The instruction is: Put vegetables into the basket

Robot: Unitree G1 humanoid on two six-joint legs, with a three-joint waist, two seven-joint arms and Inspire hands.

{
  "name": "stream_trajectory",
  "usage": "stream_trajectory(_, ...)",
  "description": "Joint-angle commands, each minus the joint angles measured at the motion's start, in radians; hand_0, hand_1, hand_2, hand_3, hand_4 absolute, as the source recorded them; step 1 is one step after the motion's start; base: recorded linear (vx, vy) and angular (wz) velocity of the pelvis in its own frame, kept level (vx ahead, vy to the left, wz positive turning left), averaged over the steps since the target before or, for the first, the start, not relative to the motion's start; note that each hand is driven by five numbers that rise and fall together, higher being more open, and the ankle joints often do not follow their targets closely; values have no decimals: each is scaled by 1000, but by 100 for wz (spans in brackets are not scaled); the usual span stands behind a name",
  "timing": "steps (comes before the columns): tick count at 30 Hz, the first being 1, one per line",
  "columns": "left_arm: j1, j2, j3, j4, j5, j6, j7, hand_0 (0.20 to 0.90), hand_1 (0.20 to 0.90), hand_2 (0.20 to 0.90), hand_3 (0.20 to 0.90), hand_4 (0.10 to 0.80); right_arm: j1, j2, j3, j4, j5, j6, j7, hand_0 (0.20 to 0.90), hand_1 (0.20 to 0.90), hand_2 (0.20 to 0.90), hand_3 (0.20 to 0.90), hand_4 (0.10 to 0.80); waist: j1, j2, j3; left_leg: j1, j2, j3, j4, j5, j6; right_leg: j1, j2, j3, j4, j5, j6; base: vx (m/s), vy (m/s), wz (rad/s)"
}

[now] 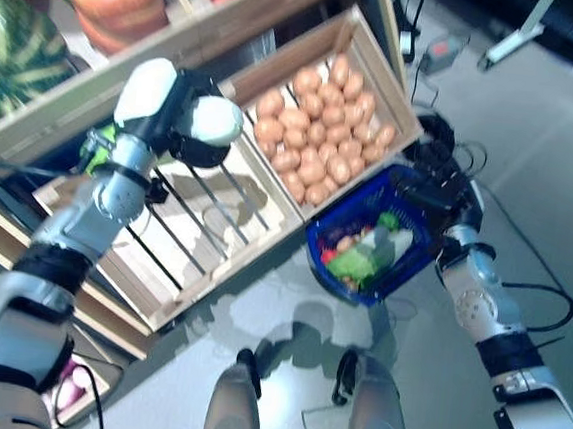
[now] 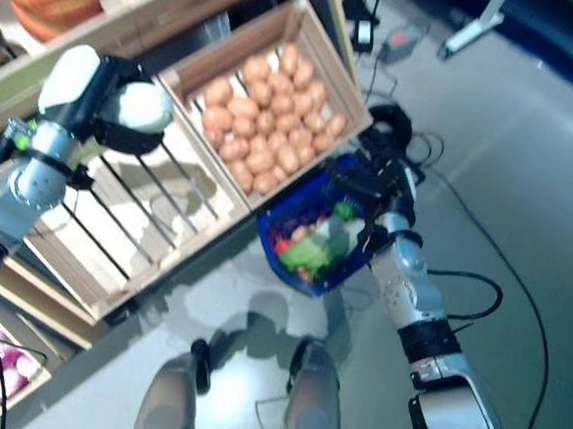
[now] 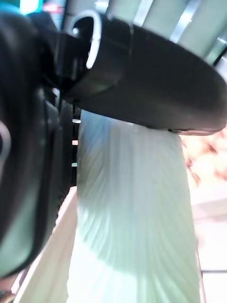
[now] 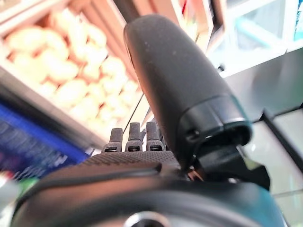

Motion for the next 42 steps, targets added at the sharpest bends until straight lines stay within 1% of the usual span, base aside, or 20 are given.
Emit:
stream_trajectory(1,27,-21,91,-56,-188,-96,-27,300,300,300,300,400,10,47,9,-46,-53,-2,209,900,900,900,900,800,8,-2,-218,75,-30,19,-43,3,50,206,-16,10,-295,151,17,99,-72,16)
stream_trajectory(4,45,-76,115,-65,-304,-126,-82,300,300,300,300,400,2,55,29,-24,-61,51,280,900,900,900,900,800,8,-5,-255,138,-30,28,-129,43,44,269,0,-1,-376,183,23,88,-69,12)
stream_trajectory(9,71,-171,168,-118,-516,-126,-182,300,300,300,300,400,-2,60,66,-32,-86,139,403,900,900,900,900,800,12,-8,-298,214,-33,21,-261,100,34,349,32,-9,-495,232,33,59,-77,7)
stream_trajectory(10,72,-179,170,-122,-525,-124,-187,300,300,300,300,400,-1,60,69,-36,-85,139,405,900,900,900,900,800,12,-8,-300,219,-33,21,-271,104,33,354,34,-10,-503,235,34,27,-64,6)
stream_trajectory(12,76,-230,176,-139,-603,-122,-223,300,300,300,300,400,0,67,87,-57,-83,168,439,900,900,900,900,800,14,-11,-311,241,-30,19,-327,125,27,379,43,-17,-549,254,39,13,-70,4)
stream_trajectory(17,66,-271,166,-161,-657,-122,-238,300,300,300,300,400,-18,57,115,-84,-106,220,453,900,900,900,900,800,15,-18,-321,266,-30,22,-402,154,18,404,51,-31,-626,293,51,-29,-50,7)
stream_trajectory(18,60,-283,169,-177,-700,-121,-255,300,300,300,300,400,-30,50,128,-86,-106,233,458,900,900,900,900,800,17,-21,-322,271,-31,26,-424,163,16,410,54,-39,-650,306,54,-47,-34,1)
stream_trajectory(20,56,-301,168,-198,-732,-122,-266,300,300,300,300,400,-41,49,139,-84,-88,237,456,900,900,900,900,800,18,-24,-322,271,-32,24,-434,164,15,415,61,-40,-672,318,54,-60,-40,1)
stream_trajectory(27,75,-345,145,-259,-738,-103,-280,300,300,300,300,400,-50,71,137,-104,-72,230,459,900,900,900,900,800,23,-29,-317,280,-30,11,-441,155,21,426,69,-42,-669,314,51,-23,-25,4)
stream_trajectory(30,97,-369,129,-266,-720,-72,-278,300,300,300,300,400,-56,93,136,-118,-72,208,440,900,900,900,900,800,28,-34,-317,288,-34,4,-441,146,25,438,71,-41,-679,316,51,4,-19,3)
stream_trajectory(37,136,-389,116,-238,-713,-47,-324,300,300,300,300,400,-60,102,131,-148,-93,180,404,900,900,900,900,800,35,-37,-320,296,-38,-1,-441,139,28,450,69,-41,-690,320,53,0,0,0)
stream_trajectory(42,166,-406,91,-254,-659,-25,-333,300,300,300,300,400,-60,104,121,-173,-104,169,394,900,900,900,900,800,39,-39,-316,299,-39,-4,-441,136,31,454,69,-42,-696,324,55,0,0,0)
